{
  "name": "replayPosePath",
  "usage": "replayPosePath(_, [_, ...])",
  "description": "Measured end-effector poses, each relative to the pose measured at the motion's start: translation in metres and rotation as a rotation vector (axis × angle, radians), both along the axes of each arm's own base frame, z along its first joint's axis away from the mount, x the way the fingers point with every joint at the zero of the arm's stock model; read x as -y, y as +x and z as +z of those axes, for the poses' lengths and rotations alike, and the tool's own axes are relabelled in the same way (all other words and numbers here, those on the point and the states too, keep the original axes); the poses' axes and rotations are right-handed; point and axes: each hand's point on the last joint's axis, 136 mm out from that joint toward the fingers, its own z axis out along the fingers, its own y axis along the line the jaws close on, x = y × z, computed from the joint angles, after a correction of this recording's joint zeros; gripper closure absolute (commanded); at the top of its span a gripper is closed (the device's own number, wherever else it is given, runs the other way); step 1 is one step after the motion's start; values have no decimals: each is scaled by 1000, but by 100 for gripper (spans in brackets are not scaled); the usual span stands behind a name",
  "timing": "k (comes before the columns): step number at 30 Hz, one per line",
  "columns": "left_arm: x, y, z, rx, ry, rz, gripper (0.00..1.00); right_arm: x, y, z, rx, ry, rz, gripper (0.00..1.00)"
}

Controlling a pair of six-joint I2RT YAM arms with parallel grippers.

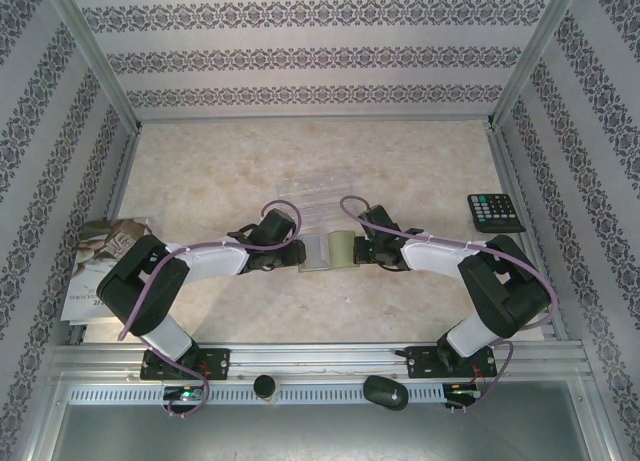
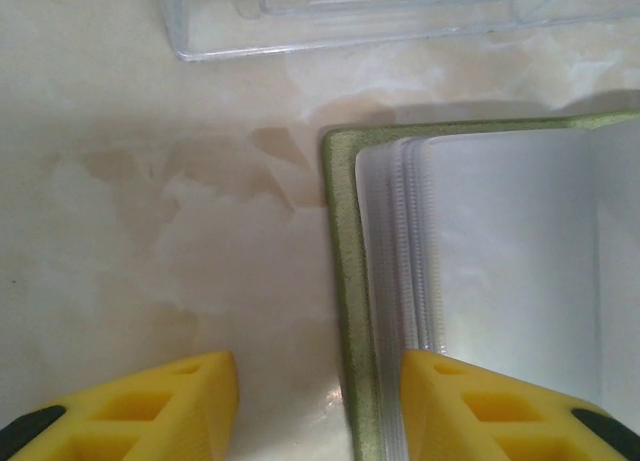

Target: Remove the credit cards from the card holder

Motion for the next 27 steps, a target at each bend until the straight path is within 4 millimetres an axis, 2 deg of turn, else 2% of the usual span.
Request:
replayPosePath(14, [10,0,-1,-30,124,-55,50,-1,0,0,3,14,4,100])
replayPosePath(24, [36,2,2,-11,89,-113,46,-3,-1,0,5,26,9,100])
replayPosePath(27, [37,2,2,-12,89,-114,46,-4,-1,0,4,29,10,100])
